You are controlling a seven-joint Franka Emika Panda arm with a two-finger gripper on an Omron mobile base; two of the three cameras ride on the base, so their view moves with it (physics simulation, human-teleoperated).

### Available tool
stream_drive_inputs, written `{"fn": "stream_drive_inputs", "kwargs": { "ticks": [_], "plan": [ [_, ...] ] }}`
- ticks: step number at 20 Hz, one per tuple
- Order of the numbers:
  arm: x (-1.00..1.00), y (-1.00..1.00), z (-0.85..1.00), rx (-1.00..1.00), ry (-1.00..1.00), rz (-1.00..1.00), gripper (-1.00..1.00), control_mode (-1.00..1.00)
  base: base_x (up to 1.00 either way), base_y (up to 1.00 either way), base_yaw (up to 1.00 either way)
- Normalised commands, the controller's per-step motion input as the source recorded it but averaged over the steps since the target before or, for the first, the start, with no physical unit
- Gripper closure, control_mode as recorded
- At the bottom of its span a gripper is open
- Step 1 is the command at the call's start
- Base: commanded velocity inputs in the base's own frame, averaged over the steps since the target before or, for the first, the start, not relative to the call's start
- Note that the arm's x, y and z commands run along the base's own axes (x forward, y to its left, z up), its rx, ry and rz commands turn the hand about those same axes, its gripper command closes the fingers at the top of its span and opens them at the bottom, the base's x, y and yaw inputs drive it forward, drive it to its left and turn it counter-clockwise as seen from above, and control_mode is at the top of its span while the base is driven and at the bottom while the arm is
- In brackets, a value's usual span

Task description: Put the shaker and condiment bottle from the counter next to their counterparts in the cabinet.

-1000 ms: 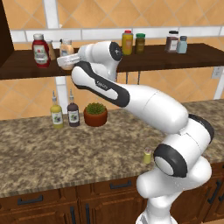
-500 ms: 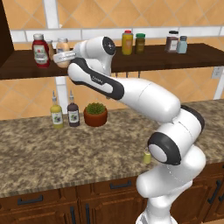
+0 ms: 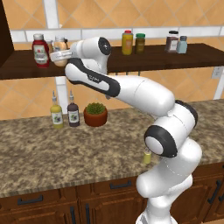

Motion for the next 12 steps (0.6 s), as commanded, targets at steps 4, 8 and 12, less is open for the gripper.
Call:
{"fn": "stream_drive_inputs", "kwargs": {
  "ticks": [4,8,12],
  "plan": [
    [0.36,0.30,-0.37,0.00,0.00,0.00,1.00,-1.00,0.00,0.00,0.00],
    [0.32,0.29,-0.29,0.00,0.00,0.00,1.00,-1.00,0.00,0.00,0.00],
    [0.16,0.23,-0.29,0.00,0.00,0.00,-1.00,-1.00,0.00,0.00,0.00]
  ]
}}
